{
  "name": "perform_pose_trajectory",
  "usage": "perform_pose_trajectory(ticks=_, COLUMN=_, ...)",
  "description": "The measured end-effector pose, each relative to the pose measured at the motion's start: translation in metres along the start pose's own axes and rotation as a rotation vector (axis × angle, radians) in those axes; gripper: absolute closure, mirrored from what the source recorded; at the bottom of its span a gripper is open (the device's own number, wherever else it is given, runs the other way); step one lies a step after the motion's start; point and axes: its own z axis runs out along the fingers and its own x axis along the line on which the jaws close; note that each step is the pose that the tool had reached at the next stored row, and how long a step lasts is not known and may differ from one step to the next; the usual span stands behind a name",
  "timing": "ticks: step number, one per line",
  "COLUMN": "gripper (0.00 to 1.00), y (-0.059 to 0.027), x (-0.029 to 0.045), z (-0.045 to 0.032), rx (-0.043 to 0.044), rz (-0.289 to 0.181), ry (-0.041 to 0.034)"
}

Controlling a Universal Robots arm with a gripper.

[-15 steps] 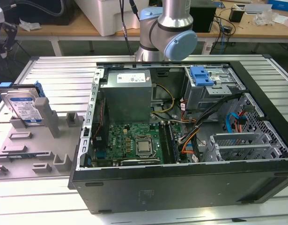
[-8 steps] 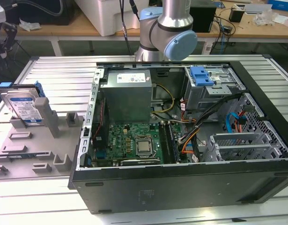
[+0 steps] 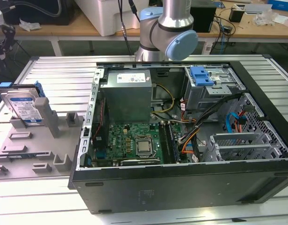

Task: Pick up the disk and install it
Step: 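Pick up the disk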

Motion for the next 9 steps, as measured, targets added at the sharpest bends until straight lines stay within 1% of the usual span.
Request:
perform_pose_trajectory(ticks=1, gripper=0.89, y=-0.0022, x=0.0009, z=0.0, rx=-0.0024, rz=0.0, ry=-0.001)
perform_pose_trajectory(ticks=3, gripper=0.89, y=-0.0044, x=0.0019, z=-0.0001, rx=-0.0026, rz=0.0, ry=-0.0011)
perform_pose_trajectory(ticks=5, gripper=0.89, y=-0.0046, x=0.002, z=-0.0001, rx=-0.0027, rz=0.0, ry=-0.0012)
perform_pose_trajectory(ticks=6, gripper=0.89, y=-0.0048, x=0.0021, z=-0.0001, rx=-0.0027, rz=0.0, ry=-0.0011)
perform_pose_trajectory(ticks=7, gripper=0.83, y=-0.0049, x=0.0021, z=-0.0001, rx=-0.0027, rz=0.0, ry=-0.0011)
perform_pose_trajectory(ticks=9, gripper=0.83, y=-0.0051, x=0.0022, z=-0.0001, rx=-0.0026, rz=0.0, ry=-0.0011)
